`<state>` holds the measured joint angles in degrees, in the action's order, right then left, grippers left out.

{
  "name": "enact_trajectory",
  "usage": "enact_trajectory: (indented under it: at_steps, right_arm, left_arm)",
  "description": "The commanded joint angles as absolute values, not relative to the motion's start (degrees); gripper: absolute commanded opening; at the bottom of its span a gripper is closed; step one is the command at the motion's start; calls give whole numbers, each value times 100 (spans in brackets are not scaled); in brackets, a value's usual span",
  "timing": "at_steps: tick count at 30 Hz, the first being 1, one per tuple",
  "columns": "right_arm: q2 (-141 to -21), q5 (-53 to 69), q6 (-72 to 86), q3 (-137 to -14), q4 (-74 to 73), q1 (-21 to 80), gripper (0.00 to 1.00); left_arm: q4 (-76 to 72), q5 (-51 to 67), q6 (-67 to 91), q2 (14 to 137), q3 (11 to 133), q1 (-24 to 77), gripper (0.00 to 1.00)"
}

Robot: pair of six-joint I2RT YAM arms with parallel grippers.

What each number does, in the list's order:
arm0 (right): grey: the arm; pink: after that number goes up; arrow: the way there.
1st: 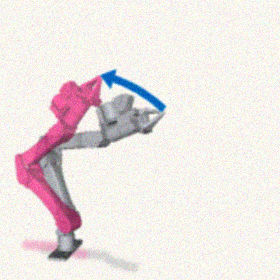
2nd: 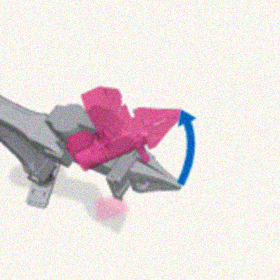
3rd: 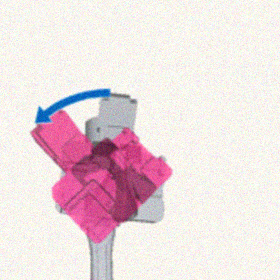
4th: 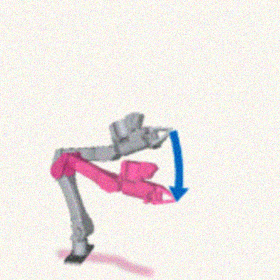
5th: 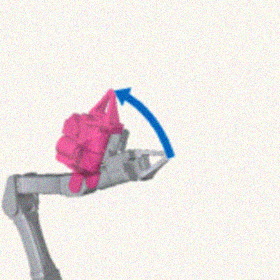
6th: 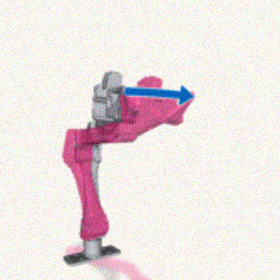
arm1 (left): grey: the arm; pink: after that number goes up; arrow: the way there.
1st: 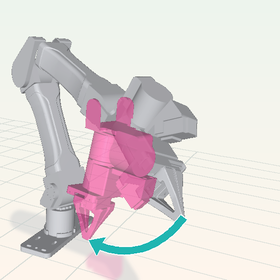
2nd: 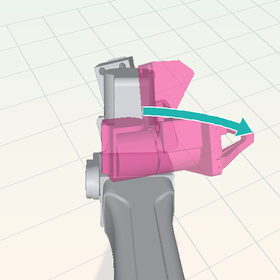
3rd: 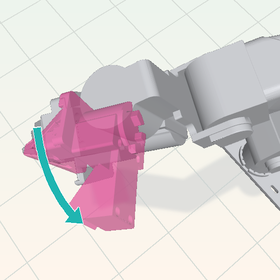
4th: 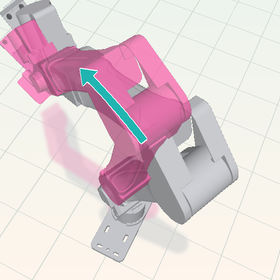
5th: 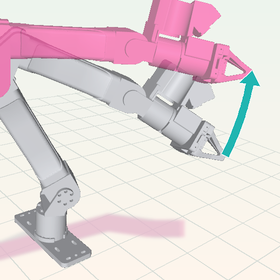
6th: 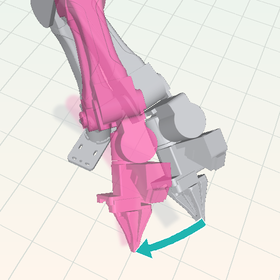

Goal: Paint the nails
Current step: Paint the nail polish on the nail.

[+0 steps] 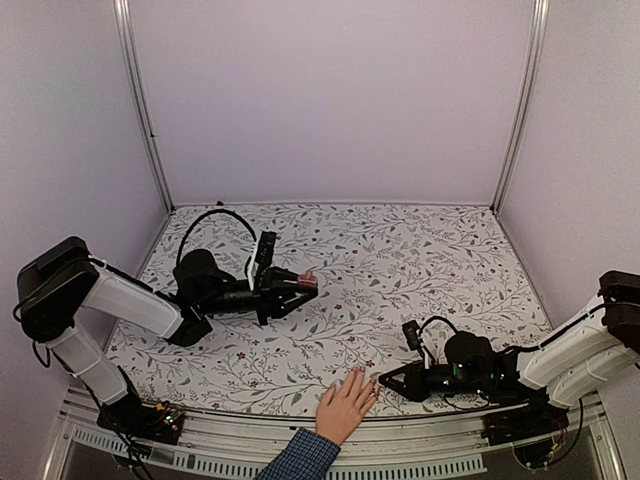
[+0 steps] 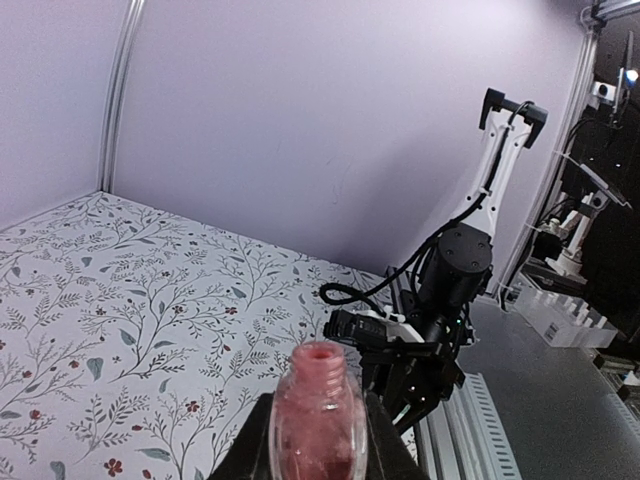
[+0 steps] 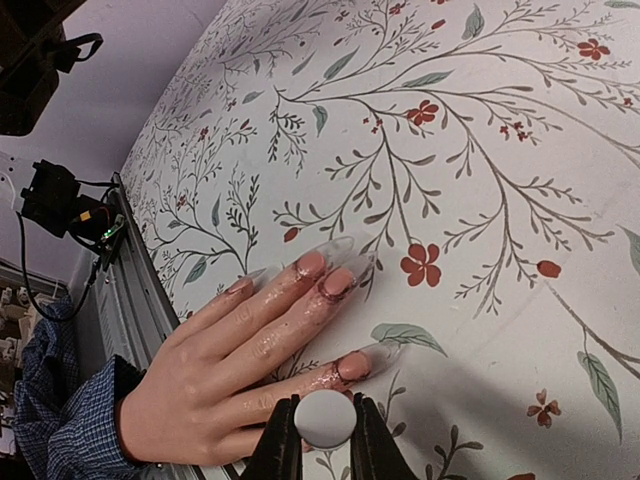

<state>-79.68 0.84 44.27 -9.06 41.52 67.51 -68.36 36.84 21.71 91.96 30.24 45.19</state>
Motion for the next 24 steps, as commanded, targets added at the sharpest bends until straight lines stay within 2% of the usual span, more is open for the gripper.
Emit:
enact_trajectory:
  at_steps: [1, 24]
  right_arm:
    - [-7989, 146, 4359, -1001, 4219, 6786, 0]
    - [-8009, -242, 4544, -1087, 3885, 6788, 0]
  left_arm:
    - [-7023, 3744, 2205, 9229, 3046, 4412, 0]
    - [-7031, 3744, 2223, 9253, 3049, 4412, 0]
